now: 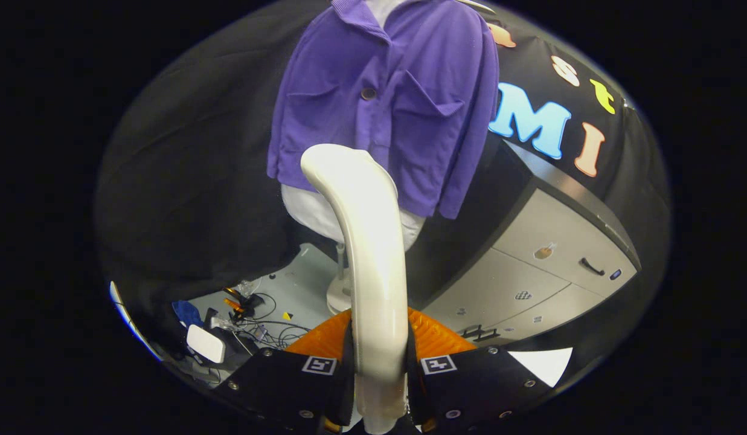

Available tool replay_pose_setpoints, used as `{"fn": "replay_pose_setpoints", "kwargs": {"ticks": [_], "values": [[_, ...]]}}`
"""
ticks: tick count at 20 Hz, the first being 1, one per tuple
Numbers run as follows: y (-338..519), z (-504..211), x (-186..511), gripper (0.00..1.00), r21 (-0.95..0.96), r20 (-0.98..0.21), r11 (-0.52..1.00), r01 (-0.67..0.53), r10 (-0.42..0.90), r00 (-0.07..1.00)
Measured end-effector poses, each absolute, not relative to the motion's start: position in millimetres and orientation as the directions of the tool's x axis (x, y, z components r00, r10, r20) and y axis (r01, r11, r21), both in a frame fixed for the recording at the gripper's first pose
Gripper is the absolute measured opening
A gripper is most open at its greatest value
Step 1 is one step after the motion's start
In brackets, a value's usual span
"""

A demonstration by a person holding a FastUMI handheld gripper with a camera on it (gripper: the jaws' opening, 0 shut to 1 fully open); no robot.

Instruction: Iron the clothes twice with a garment steamer, once on the left side and once on the right side.

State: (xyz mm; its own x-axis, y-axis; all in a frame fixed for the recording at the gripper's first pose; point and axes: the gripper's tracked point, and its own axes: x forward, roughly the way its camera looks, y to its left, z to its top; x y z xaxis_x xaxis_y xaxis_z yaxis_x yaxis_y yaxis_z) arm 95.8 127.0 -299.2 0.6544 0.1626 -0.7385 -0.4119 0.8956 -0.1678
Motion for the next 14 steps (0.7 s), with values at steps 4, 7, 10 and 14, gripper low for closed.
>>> {"fn": "replay_pose_setpoints", "kwargs": {"ticks": [4,7,10,14], "values": [[178,-225,110,0.36,-0.142,-0.648,0.864,-0.484,0.289,0.705],[199,-176,124,0.36,-0.122,-0.582,0.861,-0.494,0.341,0.739],[218,-135,146,0.36,-0.102,-0.503,0.867,-0.488,0.378,0.777],[246,-77,178,0.36,-0.088,-0.368,0.876,-0.475,0.415,0.832]]}}
